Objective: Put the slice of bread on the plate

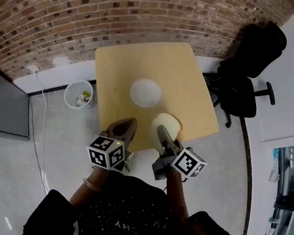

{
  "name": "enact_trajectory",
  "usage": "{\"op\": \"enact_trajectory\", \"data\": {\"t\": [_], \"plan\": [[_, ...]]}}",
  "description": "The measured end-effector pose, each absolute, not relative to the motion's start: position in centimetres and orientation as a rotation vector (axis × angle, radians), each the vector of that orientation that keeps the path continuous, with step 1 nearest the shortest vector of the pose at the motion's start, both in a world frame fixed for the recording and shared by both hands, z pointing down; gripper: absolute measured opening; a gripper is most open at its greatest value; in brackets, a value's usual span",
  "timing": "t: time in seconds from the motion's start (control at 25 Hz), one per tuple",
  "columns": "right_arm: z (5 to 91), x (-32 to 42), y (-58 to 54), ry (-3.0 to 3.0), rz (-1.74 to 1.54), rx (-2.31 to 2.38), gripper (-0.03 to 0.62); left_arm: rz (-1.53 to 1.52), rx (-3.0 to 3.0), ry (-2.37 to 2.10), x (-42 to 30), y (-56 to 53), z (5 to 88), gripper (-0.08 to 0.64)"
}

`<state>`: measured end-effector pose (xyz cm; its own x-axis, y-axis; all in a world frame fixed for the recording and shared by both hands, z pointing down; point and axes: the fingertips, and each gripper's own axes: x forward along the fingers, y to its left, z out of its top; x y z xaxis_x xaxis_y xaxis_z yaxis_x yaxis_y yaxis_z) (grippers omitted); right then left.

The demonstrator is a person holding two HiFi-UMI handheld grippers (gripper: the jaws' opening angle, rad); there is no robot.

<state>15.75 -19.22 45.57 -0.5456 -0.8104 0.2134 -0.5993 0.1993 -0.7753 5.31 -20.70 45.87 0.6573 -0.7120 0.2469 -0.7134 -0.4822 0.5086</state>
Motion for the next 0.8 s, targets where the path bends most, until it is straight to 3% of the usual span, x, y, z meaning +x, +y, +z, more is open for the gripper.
{"op": "enact_trajectory", "data": {"t": [0.44,0.8], "plan": [[49.8,16.1,-33.0,2.271,-1.459,-1.357,0.095,0.086,2.261,-1.084,4.5,-32.7,49.4,0.011],[56.5,10.7,-40.4,2.329,-1.953,-1.154,0.095,0.072,2.155,-1.187,3.2,-33.5,52.2,0.011]]}}
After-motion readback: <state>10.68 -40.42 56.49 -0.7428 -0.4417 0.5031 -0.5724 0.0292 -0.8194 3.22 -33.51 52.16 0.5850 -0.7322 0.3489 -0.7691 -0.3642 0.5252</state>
